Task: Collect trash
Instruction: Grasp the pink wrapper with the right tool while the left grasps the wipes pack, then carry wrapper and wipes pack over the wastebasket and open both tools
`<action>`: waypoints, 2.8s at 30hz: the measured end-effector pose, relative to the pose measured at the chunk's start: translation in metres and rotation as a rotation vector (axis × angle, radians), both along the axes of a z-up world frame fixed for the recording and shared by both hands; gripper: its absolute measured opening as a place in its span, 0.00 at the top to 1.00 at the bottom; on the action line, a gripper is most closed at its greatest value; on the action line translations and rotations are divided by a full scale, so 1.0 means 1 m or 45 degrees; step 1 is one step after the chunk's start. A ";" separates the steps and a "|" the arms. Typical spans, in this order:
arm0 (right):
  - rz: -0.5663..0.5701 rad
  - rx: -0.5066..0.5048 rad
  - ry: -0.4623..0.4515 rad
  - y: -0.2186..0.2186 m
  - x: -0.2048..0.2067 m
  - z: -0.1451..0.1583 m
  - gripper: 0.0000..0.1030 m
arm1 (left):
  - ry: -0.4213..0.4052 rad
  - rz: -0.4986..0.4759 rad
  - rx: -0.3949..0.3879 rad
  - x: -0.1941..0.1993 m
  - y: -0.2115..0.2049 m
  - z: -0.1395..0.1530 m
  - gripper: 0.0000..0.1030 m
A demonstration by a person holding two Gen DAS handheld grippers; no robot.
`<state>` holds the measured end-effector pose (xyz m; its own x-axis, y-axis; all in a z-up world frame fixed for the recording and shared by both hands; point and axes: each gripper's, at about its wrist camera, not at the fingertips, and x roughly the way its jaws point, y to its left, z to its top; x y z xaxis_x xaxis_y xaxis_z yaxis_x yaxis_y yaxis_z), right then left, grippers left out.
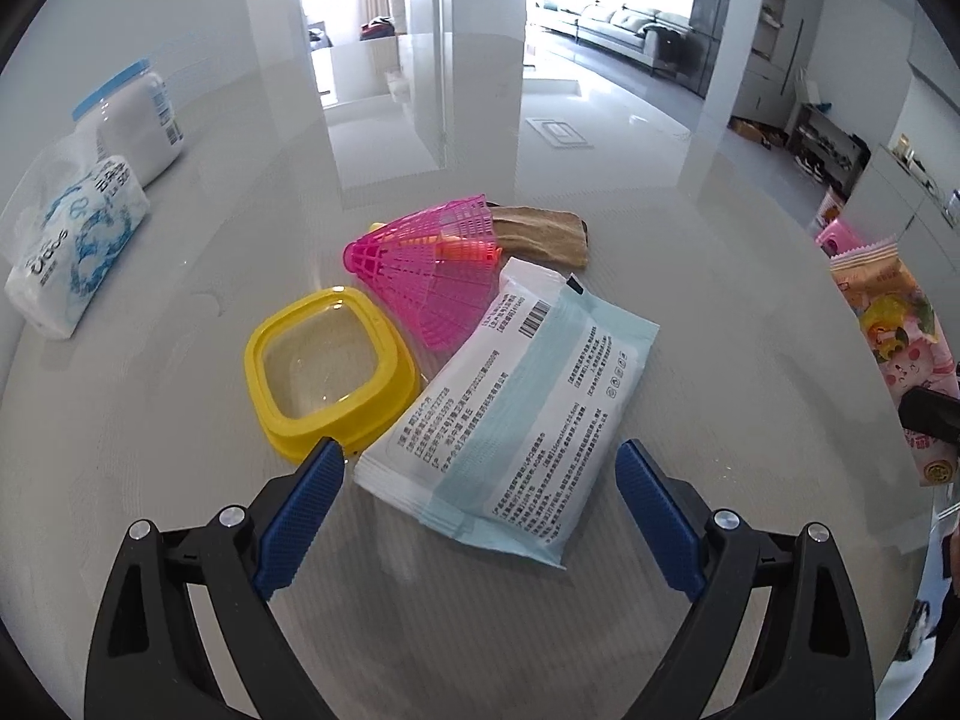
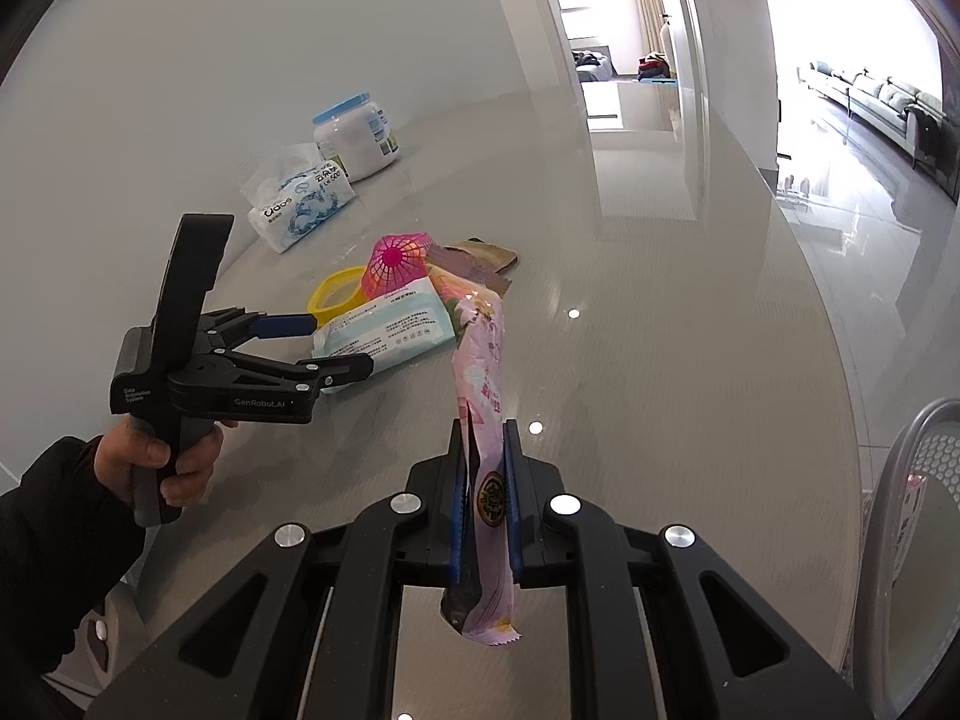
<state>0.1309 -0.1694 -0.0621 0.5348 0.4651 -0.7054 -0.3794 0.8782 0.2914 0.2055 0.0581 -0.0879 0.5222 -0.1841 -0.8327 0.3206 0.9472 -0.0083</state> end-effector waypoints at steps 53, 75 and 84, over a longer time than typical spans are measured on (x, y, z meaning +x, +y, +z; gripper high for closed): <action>-0.327 -0.068 -0.023 -0.054 -0.039 0.001 0.90 | -0.237 -0.004 0.008 -0.085 -0.132 0.066 0.45; -0.874 -0.166 0.146 -0.282 -0.088 -0.026 0.89 | -0.069 -0.470 -0.039 -0.110 -0.387 0.031 0.45; -0.843 -0.199 0.238 -0.295 -0.069 -0.058 0.88 | 0.002 -0.479 -0.020 -0.088 -0.408 0.009 0.45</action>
<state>0.0621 -0.4640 -0.1197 0.5335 -0.0309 -0.8452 0.2937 0.9439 0.1509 0.1173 -0.3501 -0.0790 0.4144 -0.3754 -0.8291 0.6462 0.7629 -0.0224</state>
